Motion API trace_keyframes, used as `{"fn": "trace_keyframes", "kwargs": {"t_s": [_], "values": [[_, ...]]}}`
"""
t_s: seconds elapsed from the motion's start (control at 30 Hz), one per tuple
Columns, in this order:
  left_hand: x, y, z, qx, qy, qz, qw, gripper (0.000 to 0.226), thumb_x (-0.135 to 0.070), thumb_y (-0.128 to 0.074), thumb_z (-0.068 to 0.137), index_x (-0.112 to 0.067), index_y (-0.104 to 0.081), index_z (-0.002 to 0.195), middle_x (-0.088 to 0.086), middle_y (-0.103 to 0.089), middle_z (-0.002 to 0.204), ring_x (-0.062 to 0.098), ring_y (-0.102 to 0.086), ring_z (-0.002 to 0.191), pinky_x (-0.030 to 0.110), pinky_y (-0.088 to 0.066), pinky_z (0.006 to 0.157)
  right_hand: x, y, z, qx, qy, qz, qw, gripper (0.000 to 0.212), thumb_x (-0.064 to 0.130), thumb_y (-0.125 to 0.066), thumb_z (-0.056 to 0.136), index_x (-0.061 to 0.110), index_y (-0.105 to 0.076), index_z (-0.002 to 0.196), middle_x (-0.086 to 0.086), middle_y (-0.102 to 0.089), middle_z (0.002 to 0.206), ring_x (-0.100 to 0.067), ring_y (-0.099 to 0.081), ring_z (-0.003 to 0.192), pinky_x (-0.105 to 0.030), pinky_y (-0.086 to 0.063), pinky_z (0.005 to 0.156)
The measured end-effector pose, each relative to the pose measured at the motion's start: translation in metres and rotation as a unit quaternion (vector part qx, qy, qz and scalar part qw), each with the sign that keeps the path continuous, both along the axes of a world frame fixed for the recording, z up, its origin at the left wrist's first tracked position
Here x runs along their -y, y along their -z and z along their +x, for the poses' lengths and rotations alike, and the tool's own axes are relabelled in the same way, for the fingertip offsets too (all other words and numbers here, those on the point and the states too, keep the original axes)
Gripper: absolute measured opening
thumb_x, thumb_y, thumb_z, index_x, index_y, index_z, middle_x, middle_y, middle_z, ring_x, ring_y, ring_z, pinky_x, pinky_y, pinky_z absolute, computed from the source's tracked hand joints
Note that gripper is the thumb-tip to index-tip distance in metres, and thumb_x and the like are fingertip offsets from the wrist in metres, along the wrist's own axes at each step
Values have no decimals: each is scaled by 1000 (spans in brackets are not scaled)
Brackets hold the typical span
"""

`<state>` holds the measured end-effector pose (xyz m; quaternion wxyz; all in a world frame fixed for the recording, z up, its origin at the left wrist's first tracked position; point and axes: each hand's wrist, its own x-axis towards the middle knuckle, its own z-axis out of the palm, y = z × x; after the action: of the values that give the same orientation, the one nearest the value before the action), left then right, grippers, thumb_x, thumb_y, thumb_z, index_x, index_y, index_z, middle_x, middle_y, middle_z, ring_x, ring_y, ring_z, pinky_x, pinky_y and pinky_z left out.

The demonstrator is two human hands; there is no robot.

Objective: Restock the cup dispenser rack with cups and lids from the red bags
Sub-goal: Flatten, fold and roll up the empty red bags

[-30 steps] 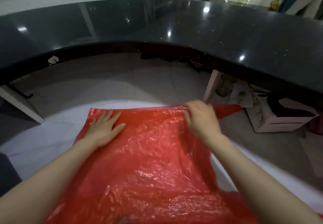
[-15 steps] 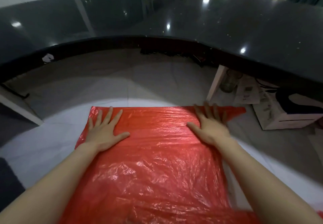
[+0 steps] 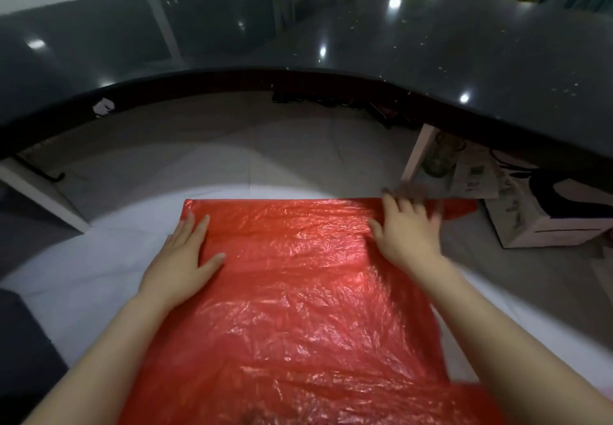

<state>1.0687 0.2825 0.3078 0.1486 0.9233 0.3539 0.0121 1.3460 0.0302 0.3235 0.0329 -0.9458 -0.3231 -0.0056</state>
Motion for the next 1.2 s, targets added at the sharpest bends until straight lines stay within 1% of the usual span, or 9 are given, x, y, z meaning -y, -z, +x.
{"fn": "trace_keyframes", "kwargs": {"t_s": [0.17, 0.27, 0.37, 0.5, 0.67, 0.8, 0.93, 1.03, 1.2], "values": [[35, 7, -13, -100, -59, -26, 993, 94, -83, -32, 74, -40, 3, 150, 3, 12, 160, 30, 9, 146, 39, -1, 118, -37, 9, -79, -156, -126, 8, 980, 81, 70, -31, 89, 33, 1, 153, -9, 15, 160, -37, 17, 144, -55, 7, 114], [41, 15, -18, -126, -70, 0, 990, 97, -90, -11, 64, -45, 11, 147, 1, 18, 159, 30, 14, 145, 45, 3, 117, -39, 28, -94, -157, -133, -40, 978, 84, 81, -21, 82, 41, 9, 150, -5, 26, 156, -38, 27, 141, -63, 17, 107], [45, 17, -20, -96, -55, 19, 994, 92, -86, -13, 70, -44, 12, 147, 1, 18, 159, 26, 15, 146, 46, 5, 117, -30, 38, -86, -113, -136, -37, 983, 83, 84, -11, 78, 44, 11, 148, -1, 25, 157, -33, 27, 142, -64, 15, 110], [59, 18, -41, -2, -20, 0, 1000, 93, -82, -20, 76, -33, 6, 150, -1, 15, 158, 13, 13, 145, 31, 4, 117, -19, 44, -71, -95, -130, -37, 986, 83, 87, -4, 76, 46, 12, 147, 1, 24, 156, -31, 26, 142, -63, 13, 111], [80, 27, -64, -52, -16, 42, 998, 86, -82, -1, 77, -32, 22, 143, 0, 23, 153, 11, 19, 141, 30, 9, 115, -17, 44, -68, -87, -165, -36, 982, 84, 88, -2, 75, 47, 13, 146, 2, 23, 155, -30, 25, 142, -58, 17, 109], [79, 25, -62, -61, -15, 43, 997, 85, -77, -7, 78, -32, 18, 146, 4, 18, 157, 18, 13, 146, 32, 8, 116, -4, 39, -56, -75, -198, -49, 976, 81, 85, -4, 77, 47, 12, 147, 2, 19, 158, -23, 22, 144, -56, 12, 113], [81, 20, -60, -80, -15, 40, 996, 83, -72, -19, 86, -30, 13, 150, 8, 17, 158, 20, 13, 146, 33, 8, 116, 10, 22, -49, -85, -118, -79, 986, 82, 77, -13, 85, 35, 5, 152, -3, 15, 160, -23, 16, 146, -56, 7, 116], [85, 8, -61, -78, -19, 19, 997, 87, -72, -21, 87, -25, 16, 150, 8, 20, 158, 19, 15, 146, 33, 8, 116, 0, 5, -88, -74, -138, -63, 986, 82, 68, -27, 91, 26, 5, 153, -7, 18, 158, -26, 19, 145, -55, 8, 116], [116, -12, -90, -15, -28, -16, 999, 102, -84, -2, 69, -25, 13, 150, -5, 22, 152, 11, 14, 145, 30, 5, 116, -11, -6, -191, -164, -237, -33, 957, 81, 61, -34, 93, 28, 11, 151, -3, 24, 155, -26, 23, 142, -49, 12, 111]]}}
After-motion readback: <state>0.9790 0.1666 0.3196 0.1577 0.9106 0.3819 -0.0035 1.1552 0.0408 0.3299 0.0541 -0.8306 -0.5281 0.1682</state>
